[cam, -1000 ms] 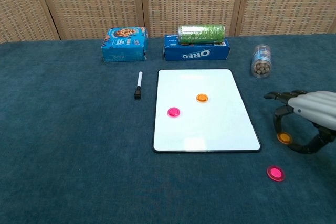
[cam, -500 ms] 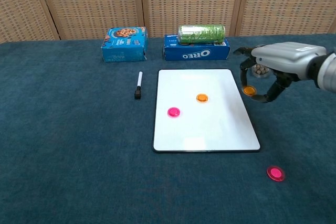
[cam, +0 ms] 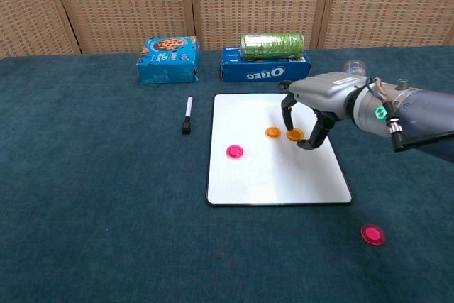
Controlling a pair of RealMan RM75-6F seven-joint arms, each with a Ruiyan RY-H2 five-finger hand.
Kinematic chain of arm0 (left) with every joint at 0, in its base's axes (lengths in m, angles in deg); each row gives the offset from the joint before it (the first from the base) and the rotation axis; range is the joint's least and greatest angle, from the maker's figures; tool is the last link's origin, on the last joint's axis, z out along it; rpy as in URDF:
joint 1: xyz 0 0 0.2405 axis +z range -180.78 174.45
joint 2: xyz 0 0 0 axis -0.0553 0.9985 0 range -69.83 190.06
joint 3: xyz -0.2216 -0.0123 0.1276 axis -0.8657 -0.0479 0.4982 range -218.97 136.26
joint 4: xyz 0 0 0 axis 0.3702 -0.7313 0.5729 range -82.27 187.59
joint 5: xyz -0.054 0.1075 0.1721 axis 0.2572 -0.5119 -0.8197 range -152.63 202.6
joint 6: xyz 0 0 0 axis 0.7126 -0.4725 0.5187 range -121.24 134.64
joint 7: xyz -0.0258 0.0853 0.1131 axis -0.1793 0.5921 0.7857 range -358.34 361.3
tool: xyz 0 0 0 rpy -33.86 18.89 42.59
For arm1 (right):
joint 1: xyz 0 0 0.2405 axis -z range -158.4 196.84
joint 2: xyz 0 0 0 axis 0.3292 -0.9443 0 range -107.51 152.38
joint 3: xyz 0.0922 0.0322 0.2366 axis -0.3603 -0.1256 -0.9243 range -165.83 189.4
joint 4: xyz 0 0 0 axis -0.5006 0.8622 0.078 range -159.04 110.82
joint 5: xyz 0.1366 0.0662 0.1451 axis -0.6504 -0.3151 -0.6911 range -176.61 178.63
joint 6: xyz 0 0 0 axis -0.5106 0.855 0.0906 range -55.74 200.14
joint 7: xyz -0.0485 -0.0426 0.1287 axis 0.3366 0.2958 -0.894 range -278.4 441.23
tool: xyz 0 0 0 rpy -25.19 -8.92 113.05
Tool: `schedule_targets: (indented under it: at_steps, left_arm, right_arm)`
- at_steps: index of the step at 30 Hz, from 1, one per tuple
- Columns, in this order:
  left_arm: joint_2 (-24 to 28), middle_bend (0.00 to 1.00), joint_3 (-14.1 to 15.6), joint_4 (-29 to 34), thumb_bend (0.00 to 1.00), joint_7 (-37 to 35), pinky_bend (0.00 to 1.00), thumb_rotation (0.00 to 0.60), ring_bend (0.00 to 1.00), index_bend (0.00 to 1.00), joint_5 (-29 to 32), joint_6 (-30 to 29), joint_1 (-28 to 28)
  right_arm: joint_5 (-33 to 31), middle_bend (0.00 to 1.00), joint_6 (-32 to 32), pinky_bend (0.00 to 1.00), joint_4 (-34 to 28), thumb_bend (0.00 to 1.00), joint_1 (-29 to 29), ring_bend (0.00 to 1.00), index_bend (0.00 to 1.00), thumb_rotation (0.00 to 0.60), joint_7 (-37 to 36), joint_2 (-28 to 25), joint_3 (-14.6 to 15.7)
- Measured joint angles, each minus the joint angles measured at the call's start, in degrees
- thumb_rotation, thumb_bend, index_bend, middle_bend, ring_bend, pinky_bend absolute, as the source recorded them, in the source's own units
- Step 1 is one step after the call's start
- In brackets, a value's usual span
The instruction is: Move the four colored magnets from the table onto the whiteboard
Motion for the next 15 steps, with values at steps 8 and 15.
schedule_targets:
  at_steps: [8,15]
  left_arm:
    - [0.02,0.0,0.02,0.08,0.0,0.04,0.0,0.6,0.0,0.0,0.01,-0.01,0.01]
    - [0.04,0.0,0.01,-0.05,0.0,-0.23,0.0,0.6,0.0,0.0,-0.04,0.03,-0.03]
  right_arm:
    - [-1.93,0.0,0.59,0.01,-0.1,0.25,-0.95,0.0,0.2,0.6,0.68,-0.03,1.49]
    - [-2.84,0.0,0.89,0.01,-0.97,0.23,-1.28,0.0,0.08,0.6,0.47,-1.02,2.47]
